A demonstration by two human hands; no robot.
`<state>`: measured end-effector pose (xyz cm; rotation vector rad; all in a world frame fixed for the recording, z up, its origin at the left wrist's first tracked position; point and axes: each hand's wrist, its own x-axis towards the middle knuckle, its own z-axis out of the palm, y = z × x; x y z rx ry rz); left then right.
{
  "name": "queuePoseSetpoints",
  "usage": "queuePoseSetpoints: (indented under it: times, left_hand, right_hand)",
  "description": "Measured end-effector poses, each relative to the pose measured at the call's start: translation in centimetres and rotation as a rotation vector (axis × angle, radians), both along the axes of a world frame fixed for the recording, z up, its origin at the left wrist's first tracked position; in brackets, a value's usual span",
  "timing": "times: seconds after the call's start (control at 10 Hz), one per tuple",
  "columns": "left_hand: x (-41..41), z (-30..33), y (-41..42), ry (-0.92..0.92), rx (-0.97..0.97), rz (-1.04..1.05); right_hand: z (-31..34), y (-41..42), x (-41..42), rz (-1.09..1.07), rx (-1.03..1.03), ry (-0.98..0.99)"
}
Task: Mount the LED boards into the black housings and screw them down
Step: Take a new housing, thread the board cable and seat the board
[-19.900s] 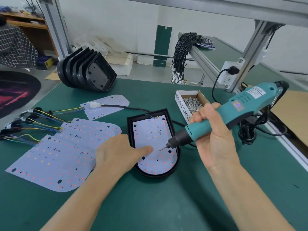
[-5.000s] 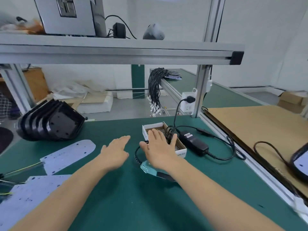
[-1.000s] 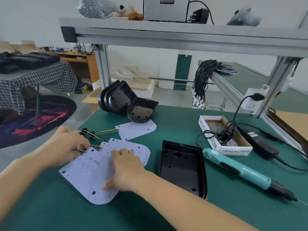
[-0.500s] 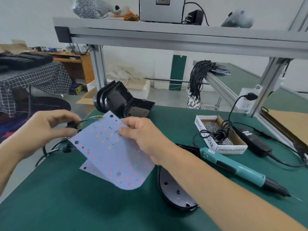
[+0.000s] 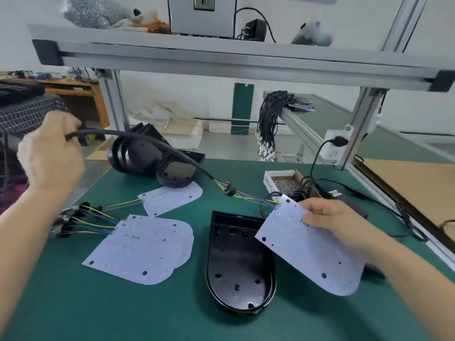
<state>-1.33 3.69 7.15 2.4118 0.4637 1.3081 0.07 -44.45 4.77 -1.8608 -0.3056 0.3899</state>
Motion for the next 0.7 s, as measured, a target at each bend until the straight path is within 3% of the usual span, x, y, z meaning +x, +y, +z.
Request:
queuePoseSetpoints:
  times: [0.1,0.2,0.3,0.4,0.5,0.6,0.7]
  left_hand:
    - [-0.8,3.4,-10.8,-0.239,0.265,-0.08]
    - [-0.8,4.7,-18.2,-0.385,0.622,-0.317]
    - [-1.2,3.6,-22.4,-0.419,0.865,-0.581]
    - [-1.6,1.5,-24.3,-0.317,1.048,-0.733]
    - [-1.7,0.8,-23.7,-0.256,1.05,-0.751]
    - [-1.7,0.5,-23.3,-0.239,1.028,-0.742]
    - [-1.9,-0.6,-24.7,-0.227,1.086,-0.796]
  right_hand:
    - [-1.3,0.6,0.0,-0.185,0.08,0.015]
    - [-1.1,3.1,-0.3,-0.224,0.254,0.04]
    - [-0.9,5.7,-1.6,0.019,0.125,0.055]
    - [0.2,5.5,-1.7,0.052,-0.075,0.035]
    - [2.1,1.6,0.2,-0.069,-0.051,-0.046]
    - [1.6,-0.7,0.3,-0.03,-0.149,-0.059]
    - [-1.0,-0.6,-0.2,0.155,-0.5,-0.246]
